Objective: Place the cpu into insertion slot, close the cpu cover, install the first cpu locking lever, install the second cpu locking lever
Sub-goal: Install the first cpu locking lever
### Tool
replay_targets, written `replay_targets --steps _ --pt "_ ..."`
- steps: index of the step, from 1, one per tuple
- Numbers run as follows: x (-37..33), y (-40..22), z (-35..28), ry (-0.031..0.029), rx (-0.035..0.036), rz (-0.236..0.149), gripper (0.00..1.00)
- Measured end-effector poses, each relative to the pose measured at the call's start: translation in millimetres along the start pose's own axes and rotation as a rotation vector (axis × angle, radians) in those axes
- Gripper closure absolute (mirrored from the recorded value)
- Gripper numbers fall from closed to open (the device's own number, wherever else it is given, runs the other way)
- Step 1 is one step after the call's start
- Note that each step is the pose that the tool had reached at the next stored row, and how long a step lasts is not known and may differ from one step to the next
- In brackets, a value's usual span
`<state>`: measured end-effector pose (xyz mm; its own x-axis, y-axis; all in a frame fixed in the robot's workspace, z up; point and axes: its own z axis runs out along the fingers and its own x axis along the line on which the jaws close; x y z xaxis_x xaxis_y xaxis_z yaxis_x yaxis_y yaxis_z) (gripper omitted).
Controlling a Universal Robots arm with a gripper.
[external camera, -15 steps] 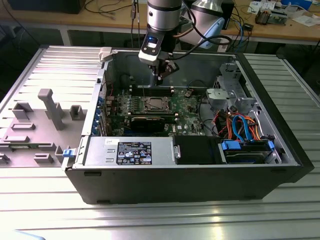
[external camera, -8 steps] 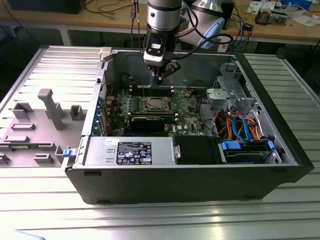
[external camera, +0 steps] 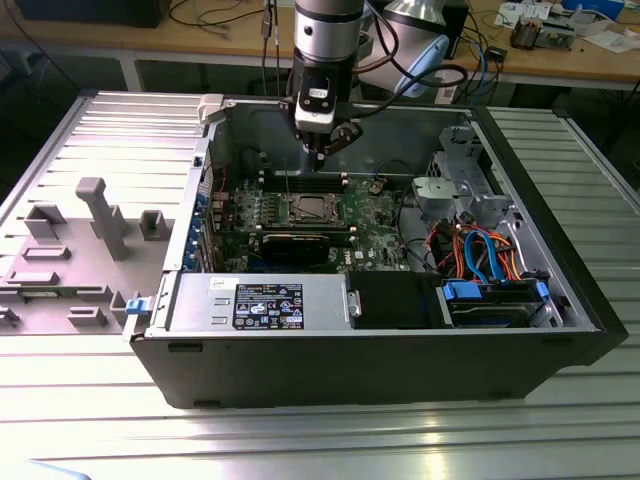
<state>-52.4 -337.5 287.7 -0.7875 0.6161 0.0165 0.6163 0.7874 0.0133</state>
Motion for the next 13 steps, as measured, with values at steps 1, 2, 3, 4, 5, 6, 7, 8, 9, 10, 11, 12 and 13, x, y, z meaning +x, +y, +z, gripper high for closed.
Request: replay_targets --steps 1,2,3,4,5,6,7,8,9,10,11,12,13 --pt "0.0 0.0 0.0 0.0002 0.0002 -0.015 0.89" --pt "0.0 0.0 0.0 0.0004 0.0005 -0.031 0.89" --pt "0.0 0.0 0.0 0.0006 0.0007 -0.043 0.89" --pt "0.0 0.0 0.0 0.0007 0.0008 -0.052 0.89" --pt "0.0 0.0 0.0 0.0009 0.0011 -0.068 0.89" --pt "0.0 0.0 0.0 0.001 0.0013 -0.078 0.89" --pt "0.0 0.0 0.0 0.0012 0.0014 -0.088 0.89" --pt "0.0 0.0 0.0 0.0013 0.0016 -0.099 0.89" --pt "0.0 0.0 0.0 0.0014 0.0018 -0.11 0.89" --pt "0.0 0.0 0.0 0.0015 0.0019 -0.117 0.89" --pt "0.0 0.0 0.0 0.0017 0.0021 -0.125 0.89" --pt "0.0 0.0 0.0 0.0017 0.0021 -0.129 0.89" --pt "0.0 0.0 0.0 0.0018 0.0022 -0.134 0.89"
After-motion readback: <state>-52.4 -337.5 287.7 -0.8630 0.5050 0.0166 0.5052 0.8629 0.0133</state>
